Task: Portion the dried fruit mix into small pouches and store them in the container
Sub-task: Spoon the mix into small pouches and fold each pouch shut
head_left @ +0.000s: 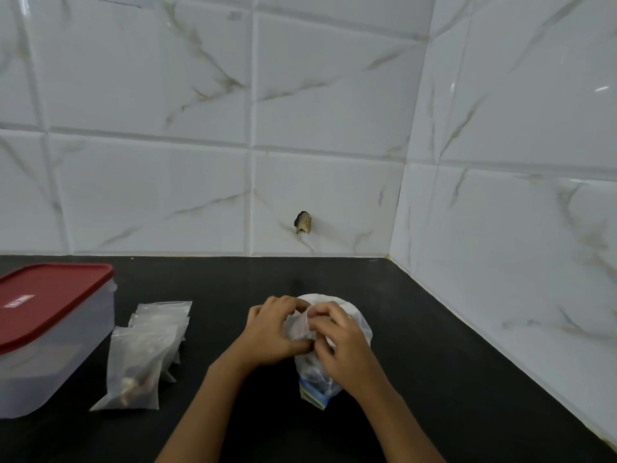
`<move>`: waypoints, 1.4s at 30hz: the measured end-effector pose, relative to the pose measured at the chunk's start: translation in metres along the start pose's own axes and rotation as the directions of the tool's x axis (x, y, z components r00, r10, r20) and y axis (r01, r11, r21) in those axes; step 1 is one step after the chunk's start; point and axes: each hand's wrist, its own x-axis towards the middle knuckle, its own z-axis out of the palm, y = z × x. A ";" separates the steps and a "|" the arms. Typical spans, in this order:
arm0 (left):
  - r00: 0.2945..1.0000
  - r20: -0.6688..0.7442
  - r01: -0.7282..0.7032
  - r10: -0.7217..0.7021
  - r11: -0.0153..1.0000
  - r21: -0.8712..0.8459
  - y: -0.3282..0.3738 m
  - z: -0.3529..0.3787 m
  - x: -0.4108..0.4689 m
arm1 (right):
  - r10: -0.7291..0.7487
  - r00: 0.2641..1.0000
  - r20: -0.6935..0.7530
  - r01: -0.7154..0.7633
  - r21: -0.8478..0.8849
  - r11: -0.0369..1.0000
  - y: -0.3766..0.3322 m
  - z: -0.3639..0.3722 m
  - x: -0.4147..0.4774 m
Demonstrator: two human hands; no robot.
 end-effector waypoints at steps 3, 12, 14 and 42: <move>1.000 -0.010 -0.014 0.013 0.999 -0.036 -0.001 0.000 -0.002 | -0.055 0.998 -0.011 0.054 -0.100 0.994 -0.001 0.000 0.000; 0.994 -0.069 0.073 -0.083 0.989 -0.129 -0.001 0.002 0.001 | 0.023 0.997 -0.080 -0.031 -0.103 0.994 -0.007 -0.005 0.000; 0.990 -0.084 0.095 -0.111 0.980 -0.177 -0.003 0.005 0.001 | 0.209 0.963 -0.171 -0.221 -0.053 0.974 -0.009 -0.013 0.001; 0.965 -0.121 0.215 -0.235 0.964 -0.157 0.011 0.015 -0.029 | 0.463 0.862 0.206 -0.232 -0.651 0.722 -0.063 -0.071 0.008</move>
